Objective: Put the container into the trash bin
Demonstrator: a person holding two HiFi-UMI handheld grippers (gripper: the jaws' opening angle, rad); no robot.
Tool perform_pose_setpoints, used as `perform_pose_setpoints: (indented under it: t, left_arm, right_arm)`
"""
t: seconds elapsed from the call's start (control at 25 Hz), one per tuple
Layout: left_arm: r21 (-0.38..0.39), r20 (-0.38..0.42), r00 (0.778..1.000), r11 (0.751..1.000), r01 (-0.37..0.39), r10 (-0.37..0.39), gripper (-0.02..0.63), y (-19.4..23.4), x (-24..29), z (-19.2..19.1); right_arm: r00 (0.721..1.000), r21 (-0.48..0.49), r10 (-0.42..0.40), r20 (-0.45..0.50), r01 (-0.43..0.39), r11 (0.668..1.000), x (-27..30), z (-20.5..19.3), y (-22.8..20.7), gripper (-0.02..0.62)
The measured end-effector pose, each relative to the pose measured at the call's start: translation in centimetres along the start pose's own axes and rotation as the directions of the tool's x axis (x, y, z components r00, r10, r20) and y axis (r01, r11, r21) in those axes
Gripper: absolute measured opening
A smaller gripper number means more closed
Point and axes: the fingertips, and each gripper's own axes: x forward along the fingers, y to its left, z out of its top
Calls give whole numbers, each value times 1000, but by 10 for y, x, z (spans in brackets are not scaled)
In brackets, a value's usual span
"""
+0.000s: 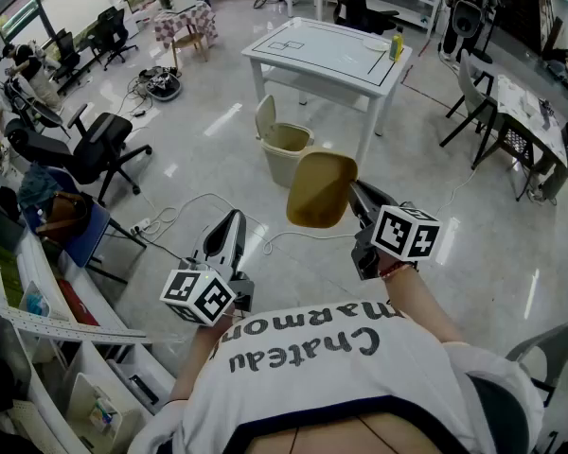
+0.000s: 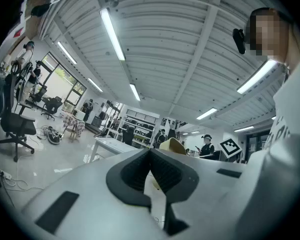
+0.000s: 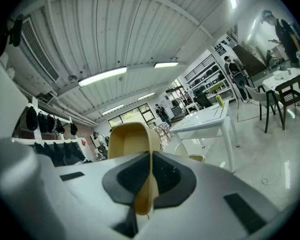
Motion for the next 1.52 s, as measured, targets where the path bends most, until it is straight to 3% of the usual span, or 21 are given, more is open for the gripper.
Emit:
perform_pose_setpoints:
  t: [0.16, 0.56, 0.88, 1.2, 1.52]
  left_arm:
    - [1, 6, 1000, 1000, -4, 4, 23, -7, 1, -2]
    - [-12, 23, 999, 999, -32, 33, 23, -26, -2, -27]
    - [-41, -12, 999, 998, -43, 43, 23, -28, 2, -50]
    - [-51, -49, 999, 998, -23, 20, 23, 8, 50, -57]
    - [-32, -59, 997, 998, 45, -47, 23, 72, 124, -23]
  right_arm:
    - [1000, 22, 14, 7, -14, 1000, -6, 2, -4, 37]
    - [999, -38, 33, -16, -34, 999, -23, -6, -18, 37]
    - [998, -42, 7, -61, -10, 999, -26, -25, -38, 37]
    - [995, -16, -31, -91, 30, 999, 20, -25, -61, 37]
    - [997, 3, -68, -36, 68, 998, 103, 15, -64, 37]
